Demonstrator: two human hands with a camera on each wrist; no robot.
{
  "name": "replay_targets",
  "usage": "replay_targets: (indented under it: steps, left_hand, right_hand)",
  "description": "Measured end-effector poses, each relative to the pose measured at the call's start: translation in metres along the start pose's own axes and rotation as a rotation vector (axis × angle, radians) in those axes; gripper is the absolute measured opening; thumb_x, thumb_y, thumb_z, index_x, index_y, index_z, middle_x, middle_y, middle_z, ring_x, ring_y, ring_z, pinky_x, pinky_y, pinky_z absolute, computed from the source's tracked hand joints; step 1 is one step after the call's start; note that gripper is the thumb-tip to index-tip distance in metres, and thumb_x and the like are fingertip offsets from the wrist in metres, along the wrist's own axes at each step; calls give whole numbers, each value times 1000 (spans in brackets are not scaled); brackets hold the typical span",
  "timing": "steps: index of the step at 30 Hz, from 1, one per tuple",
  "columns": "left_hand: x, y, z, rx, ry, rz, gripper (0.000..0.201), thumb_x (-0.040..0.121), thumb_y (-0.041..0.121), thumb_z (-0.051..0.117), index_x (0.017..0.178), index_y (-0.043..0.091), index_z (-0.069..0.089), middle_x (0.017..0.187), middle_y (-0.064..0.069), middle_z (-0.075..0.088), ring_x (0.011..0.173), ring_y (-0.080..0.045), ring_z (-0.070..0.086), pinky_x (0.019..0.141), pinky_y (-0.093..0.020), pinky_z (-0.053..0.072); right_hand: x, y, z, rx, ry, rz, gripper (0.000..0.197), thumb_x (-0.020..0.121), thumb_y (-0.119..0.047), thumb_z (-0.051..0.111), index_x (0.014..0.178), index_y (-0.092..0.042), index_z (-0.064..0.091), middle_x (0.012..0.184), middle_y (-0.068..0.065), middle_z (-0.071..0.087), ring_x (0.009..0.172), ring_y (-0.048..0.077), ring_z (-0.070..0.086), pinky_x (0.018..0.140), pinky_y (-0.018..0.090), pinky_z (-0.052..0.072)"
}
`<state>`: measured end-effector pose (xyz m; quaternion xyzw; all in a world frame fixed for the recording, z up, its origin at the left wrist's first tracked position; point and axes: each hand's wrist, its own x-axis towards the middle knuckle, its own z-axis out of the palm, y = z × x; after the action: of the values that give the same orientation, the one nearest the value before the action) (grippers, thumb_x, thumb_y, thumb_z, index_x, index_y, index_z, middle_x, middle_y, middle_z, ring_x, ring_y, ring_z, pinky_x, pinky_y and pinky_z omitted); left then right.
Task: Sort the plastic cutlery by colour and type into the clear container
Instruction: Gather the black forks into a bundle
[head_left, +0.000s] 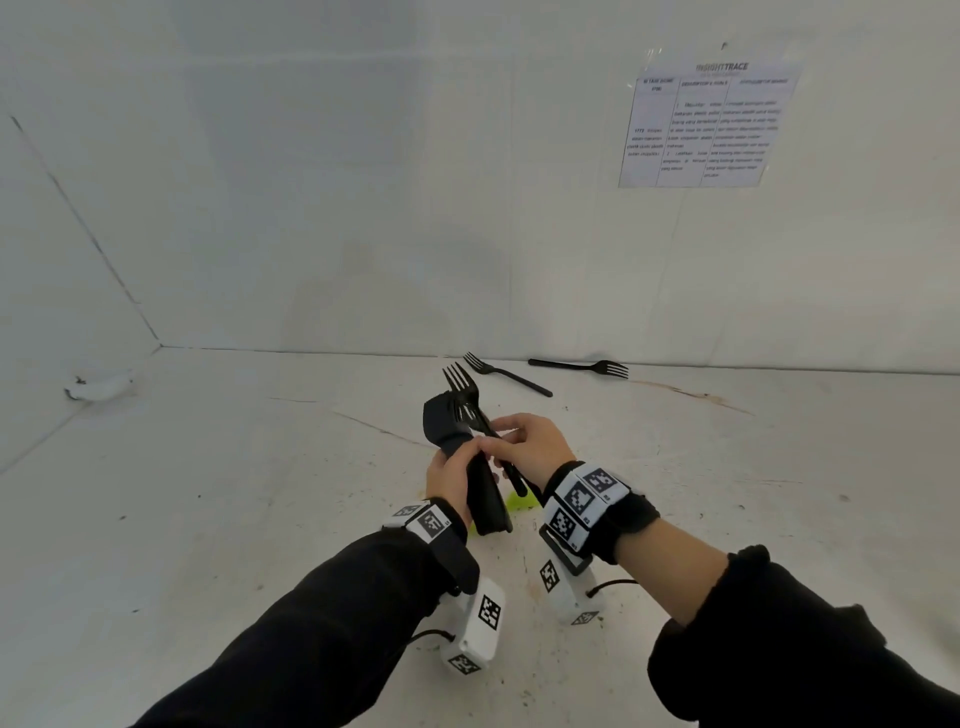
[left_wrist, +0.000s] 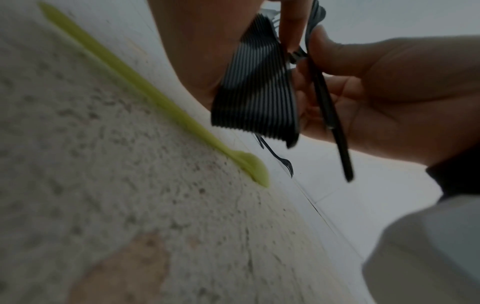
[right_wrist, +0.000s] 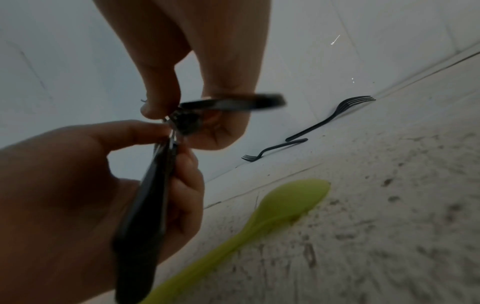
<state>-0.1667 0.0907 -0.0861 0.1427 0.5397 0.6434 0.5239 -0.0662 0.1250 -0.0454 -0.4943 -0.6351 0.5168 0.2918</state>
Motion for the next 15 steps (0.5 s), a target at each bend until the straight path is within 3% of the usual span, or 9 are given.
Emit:
replay_targets:
  steps: [3,6,10,12,15]
  left_hand:
    - [-3,0,0,-21,-14,-15,23,92,12,53,114,5,57,89,-13,61,75,-23,58,69,-33,50]
    - [-6,-1,-1,-3,-42,-43,26,95,15,51,119,7,55,105,-17,62,88,-29,61,83,-44,51]
    - [-9,-3,-4,13,-57,-32,26,96,15,48,120,8,55,107,-19,61,88,-31,60,73,-40,51]
    - [-10,-4,-4,26,-51,-25,29,95,16,50,122,7,55,108,-19,62,93,-33,59,80,-43,51]
    - [-11,-4,-4,49,-34,-5,26,94,13,52,118,5,56,101,-16,62,84,-28,59,76,-40,52]
  right_hand:
    - [-4,2,6,-11,52,-11,33,82,-26,69,111,-11,64,98,3,69,95,19,65,94,39,51]
    - [-7,2,10,6,74,2,32,84,-27,66,111,-10,66,104,5,70,97,19,66,96,40,50]
    - [-9,2,10,-56,76,4,31,86,-26,63,113,-11,65,104,6,69,94,17,64,92,31,50]
    - [-10,2,10,-106,85,-3,27,89,-27,59,109,-11,68,95,3,70,84,14,61,83,26,47]
    - [-10,2,10,-100,79,25,23,91,-24,55,99,-11,71,69,-4,61,63,11,55,69,27,50]
